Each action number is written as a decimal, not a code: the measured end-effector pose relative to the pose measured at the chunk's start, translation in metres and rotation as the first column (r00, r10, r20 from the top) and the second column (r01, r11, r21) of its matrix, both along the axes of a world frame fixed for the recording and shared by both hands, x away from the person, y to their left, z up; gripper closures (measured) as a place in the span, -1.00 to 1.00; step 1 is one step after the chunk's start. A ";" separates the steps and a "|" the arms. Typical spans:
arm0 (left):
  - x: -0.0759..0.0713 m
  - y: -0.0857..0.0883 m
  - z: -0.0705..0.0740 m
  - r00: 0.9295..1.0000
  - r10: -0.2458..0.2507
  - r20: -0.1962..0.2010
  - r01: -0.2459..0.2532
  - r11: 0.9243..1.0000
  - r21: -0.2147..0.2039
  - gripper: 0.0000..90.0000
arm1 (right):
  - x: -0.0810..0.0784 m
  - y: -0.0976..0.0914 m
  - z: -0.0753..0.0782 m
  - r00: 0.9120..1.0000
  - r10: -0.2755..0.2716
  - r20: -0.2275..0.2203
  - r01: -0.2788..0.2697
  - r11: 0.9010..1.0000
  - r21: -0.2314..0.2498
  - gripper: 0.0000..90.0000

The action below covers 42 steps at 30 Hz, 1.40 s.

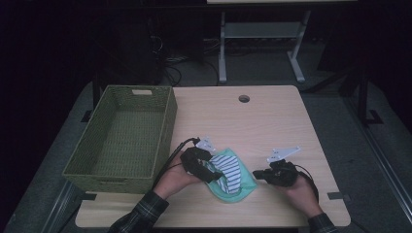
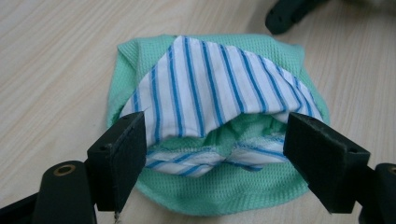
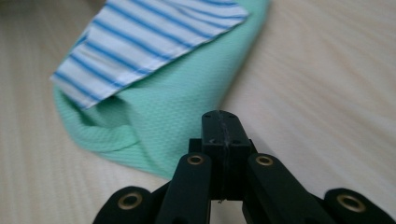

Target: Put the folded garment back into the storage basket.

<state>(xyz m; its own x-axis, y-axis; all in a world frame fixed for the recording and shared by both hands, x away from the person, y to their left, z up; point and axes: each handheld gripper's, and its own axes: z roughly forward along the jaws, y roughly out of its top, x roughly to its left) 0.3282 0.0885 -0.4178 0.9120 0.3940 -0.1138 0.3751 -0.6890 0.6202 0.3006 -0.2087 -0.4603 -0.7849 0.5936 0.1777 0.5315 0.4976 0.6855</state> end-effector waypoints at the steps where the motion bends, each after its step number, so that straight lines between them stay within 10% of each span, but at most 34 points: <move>1: -0.002 -0.002 -0.002 1.000 0.010 -0.006 -0.010 1.000 -0.012 -0.53 | 0.001 -0.003 0.000 1.000 -0.016 0.005 0.016 1.000 0.001 0.99; 23: -0.010 -0.017 -0.032 0.998 -0.054 -0.029 0.058 0.987 0.147 -0.60 | 0.038 -0.048 -0.011 0.936 -0.323 0.140 0.331 0.943 -0.036 -0.63; 42: -0.016 -0.019 -0.037 0.996 -0.081 0.041 0.072 0.979 0.190 -0.55 | 0.045 -0.058 -0.022 0.897 -0.409 0.170 0.424 0.904 -0.057 -0.77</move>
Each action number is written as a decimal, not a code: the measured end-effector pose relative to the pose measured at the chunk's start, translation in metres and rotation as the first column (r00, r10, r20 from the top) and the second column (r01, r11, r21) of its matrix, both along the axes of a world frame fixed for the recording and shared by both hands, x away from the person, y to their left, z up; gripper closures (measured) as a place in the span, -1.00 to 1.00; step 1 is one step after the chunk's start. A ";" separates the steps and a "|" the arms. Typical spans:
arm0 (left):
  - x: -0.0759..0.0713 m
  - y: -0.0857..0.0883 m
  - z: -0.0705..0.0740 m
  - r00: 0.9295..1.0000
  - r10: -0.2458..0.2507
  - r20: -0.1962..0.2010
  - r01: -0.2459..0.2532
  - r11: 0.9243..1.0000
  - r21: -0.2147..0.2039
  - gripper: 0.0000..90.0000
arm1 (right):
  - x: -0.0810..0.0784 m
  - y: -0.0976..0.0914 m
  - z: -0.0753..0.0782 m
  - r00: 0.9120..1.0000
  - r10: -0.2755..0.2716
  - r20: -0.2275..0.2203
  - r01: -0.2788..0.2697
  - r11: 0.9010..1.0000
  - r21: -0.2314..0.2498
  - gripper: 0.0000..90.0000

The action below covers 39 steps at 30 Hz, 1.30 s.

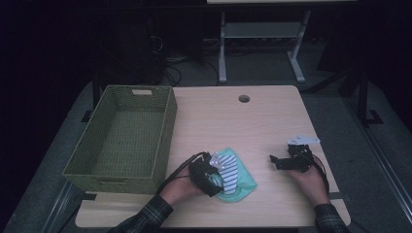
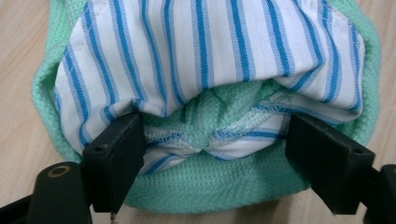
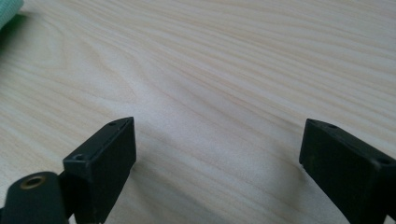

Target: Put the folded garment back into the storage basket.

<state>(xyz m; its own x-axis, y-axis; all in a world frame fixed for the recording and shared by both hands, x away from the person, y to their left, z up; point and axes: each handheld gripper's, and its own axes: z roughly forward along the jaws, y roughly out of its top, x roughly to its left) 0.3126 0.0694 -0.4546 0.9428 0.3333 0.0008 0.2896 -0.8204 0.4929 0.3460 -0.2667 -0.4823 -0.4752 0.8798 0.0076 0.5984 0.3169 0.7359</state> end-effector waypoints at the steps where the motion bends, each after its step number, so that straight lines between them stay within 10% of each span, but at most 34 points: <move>1: 0.001 0.001 0.000 1.000 -0.002 0.001 0.002 1.000 0.000 -0.52 | 0.000 0.000 0.000 1.000 -0.003 -0.002 0.003 1.000 -0.002 -0.77; 21: 0.011 0.008 0.004 0.999 0.019 0.041 -0.018 0.999 -0.026 0.66 | 0.001 -0.001 -0.001 0.999 -0.015 -0.034 0.016 1.000 0.008 -0.78; 39: 0.016 0.017 0.030 0.995 0.090 -0.046 -0.097 0.982 -0.163 0.75 | 0.001 -0.001 -0.001 0.999 -0.015 -0.034 0.015 1.000 0.006 -0.78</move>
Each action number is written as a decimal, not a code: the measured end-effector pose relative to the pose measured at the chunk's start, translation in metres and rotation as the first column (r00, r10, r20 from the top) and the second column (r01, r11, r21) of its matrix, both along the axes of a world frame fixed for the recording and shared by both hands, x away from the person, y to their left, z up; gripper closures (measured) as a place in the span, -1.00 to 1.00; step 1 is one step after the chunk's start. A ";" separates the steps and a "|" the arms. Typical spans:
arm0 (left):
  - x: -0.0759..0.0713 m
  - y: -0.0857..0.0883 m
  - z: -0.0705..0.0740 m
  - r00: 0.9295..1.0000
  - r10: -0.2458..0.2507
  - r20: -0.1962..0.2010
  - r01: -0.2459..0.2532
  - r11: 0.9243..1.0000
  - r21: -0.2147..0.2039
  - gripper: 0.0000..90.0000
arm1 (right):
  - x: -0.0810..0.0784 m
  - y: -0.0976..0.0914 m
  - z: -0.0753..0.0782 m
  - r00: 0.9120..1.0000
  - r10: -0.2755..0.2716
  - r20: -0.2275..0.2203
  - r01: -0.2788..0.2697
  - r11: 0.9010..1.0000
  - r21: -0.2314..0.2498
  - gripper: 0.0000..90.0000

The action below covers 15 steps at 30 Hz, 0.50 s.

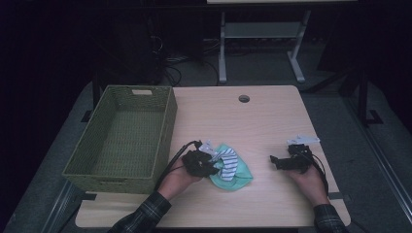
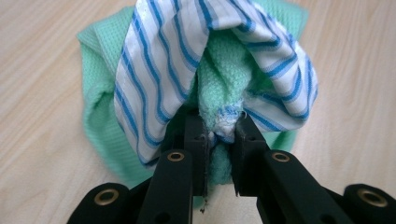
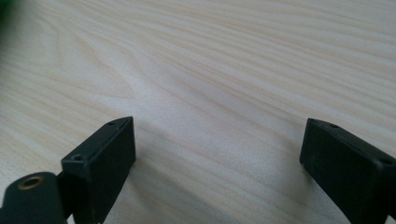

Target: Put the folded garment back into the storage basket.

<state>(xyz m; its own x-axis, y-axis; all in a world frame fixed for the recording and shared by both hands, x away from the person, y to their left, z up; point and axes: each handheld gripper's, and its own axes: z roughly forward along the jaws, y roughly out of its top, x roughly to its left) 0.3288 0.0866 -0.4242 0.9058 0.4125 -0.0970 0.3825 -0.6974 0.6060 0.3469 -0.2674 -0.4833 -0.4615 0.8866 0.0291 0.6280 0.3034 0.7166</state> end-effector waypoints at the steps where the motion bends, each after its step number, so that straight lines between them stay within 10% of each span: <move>1: 0.001 0.001 0.003 1.000 -0.005 0.000 0.005 1.000 0.006 0.74 | 0.000 0.000 0.000 1.000 0.000 0.000 0.000 1.000 0.000 -0.78; 15: 0.004 0.008 0.038 1.000 0.004 -0.014 -0.005 0.998 -0.058 0.74 | 0.000 0.000 0.000 1.000 0.001 0.001 -0.001 1.000 -0.001 -0.78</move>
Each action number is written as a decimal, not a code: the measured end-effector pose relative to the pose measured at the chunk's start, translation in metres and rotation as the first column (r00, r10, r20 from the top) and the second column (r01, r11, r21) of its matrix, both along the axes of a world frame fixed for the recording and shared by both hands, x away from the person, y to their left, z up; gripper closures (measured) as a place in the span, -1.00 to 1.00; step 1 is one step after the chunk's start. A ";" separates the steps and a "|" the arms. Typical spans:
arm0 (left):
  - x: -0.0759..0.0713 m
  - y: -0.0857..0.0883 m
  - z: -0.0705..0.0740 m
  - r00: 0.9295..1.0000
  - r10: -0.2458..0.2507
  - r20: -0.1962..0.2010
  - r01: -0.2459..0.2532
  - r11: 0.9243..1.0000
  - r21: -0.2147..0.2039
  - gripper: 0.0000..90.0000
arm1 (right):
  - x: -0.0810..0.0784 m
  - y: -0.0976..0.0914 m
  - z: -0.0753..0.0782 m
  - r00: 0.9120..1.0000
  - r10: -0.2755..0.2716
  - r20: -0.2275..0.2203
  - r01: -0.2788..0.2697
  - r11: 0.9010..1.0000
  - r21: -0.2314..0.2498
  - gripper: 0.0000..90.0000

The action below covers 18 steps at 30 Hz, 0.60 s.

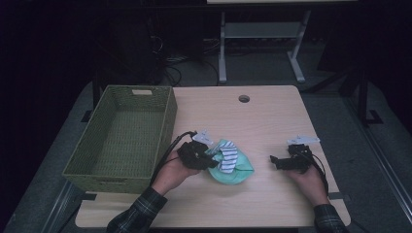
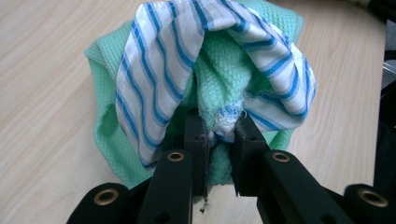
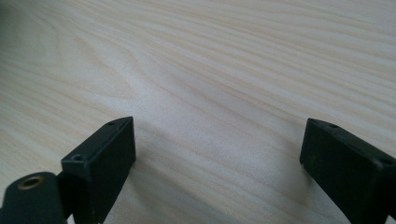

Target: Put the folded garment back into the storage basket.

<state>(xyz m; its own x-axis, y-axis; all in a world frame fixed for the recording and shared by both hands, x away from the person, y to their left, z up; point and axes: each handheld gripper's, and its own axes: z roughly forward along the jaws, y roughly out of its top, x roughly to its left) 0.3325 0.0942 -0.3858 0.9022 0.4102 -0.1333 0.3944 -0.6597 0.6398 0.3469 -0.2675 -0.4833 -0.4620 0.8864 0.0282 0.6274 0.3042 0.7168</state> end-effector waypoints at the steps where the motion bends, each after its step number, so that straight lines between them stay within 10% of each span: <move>1: 0.001 0.001 0.003 1.000 -0.005 0.001 0.005 1.000 0.003 0.74 | 0.000 0.000 0.000 1.000 -0.001 -0.001 0.001 1.000 0.001 -0.78; 18: 0.009 0.021 0.045 0.999 0.025 0.027 -0.024 1.000 -0.018 0.74 | 0.002 0.001 -0.001 1.000 -0.008 -0.017 0.007 1.000 -0.011 -0.97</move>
